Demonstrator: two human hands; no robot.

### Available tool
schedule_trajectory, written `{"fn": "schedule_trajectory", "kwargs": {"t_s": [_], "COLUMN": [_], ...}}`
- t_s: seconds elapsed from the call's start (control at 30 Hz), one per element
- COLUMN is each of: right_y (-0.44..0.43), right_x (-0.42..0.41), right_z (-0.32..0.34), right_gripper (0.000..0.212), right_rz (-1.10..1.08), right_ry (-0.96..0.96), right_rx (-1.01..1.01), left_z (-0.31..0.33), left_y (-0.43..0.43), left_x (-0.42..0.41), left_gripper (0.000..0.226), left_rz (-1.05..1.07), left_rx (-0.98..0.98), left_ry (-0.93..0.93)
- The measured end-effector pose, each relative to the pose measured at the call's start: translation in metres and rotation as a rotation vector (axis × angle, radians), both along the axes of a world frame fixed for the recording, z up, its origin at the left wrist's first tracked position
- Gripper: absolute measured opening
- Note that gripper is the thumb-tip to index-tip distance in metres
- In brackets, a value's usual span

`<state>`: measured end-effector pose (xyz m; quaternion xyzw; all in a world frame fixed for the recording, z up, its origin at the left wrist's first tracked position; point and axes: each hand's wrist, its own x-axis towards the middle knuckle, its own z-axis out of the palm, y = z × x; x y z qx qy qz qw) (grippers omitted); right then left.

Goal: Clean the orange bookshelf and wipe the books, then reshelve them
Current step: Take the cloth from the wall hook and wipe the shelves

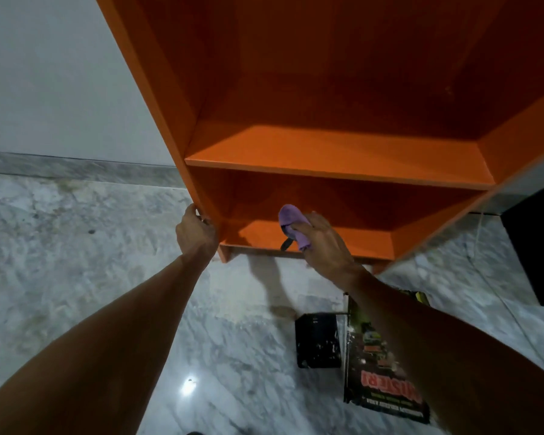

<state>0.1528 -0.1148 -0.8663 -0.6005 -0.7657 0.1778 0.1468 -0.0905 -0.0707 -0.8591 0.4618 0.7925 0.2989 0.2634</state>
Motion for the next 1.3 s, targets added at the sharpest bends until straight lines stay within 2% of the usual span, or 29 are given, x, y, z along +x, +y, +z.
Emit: {"fn": "schedule_trajectory", "kwargs": {"t_s": [0.17,0.3,0.47,0.6,0.77,0.93,1.0,1.07,1.1,1.13,1.2,1.3], "right_y": [0.022,0.038,0.047,0.047,0.054,0.06,0.056,0.052,0.052,0.053,0.061,0.077], "right_x": [0.026,0.038,0.037,0.006,-0.046,-0.096,-0.109,-0.112,-0.111,-0.11,-0.107,-0.11], "right_z": [-0.064,-0.113,-0.16,-0.186,-0.189,-0.187,-0.187,-0.186,-0.184,-0.182,-0.178,-0.176], "right_gripper": [0.057,0.055,0.048,0.059,0.064,0.068,0.059,0.034,0.028,0.028,0.033,0.057], "right_rz": [-0.134,-0.262,-0.46,-0.598,-0.464,-0.188,0.024,0.186,0.213,0.194,-0.005,-0.276], "right_ry": [0.016,0.024,0.021,-0.03,-0.074,0.045,0.146,0.238,0.275,0.33,0.426,0.398], "right_rx": [0.054,0.062,0.052,0.129,0.093,0.069,0.073,0.091,0.098,0.112,0.166,0.167], "left_z": [-0.072,-0.107,-0.133,-0.144,-0.146,-0.146,-0.147,-0.147,-0.147,-0.147,-0.148,-0.151], "left_y": [0.002,0.008,0.019,0.02,0.018,0.017,0.018,0.018,0.018,0.018,0.018,0.018], "left_x": [0.003,-0.001,0.0,0.0,-0.003,-0.006,-0.008,-0.01,-0.01,-0.009,-0.008,-0.01], "left_gripper": [0.037,0.031,0.026,0.024,0.027,0.028,0.025,0.021,0.021,0.02,0.019,0.021], "left_rz": [0.004,0.016,0.039,0.045,0.017,0.009,0.001,-0.008,-0.005,0.0,0.003,-0.005], "left_rx": [0.068,0.086,0.126,0.151,0.171,0.177,0.191,0.184,0.182,0.185,0.198,0.194], "left_ry": [0.057,0.108,0.103,0.104,0.124,0.089,0.083,0.092,0.09,0.08,0.061,0.087]}}
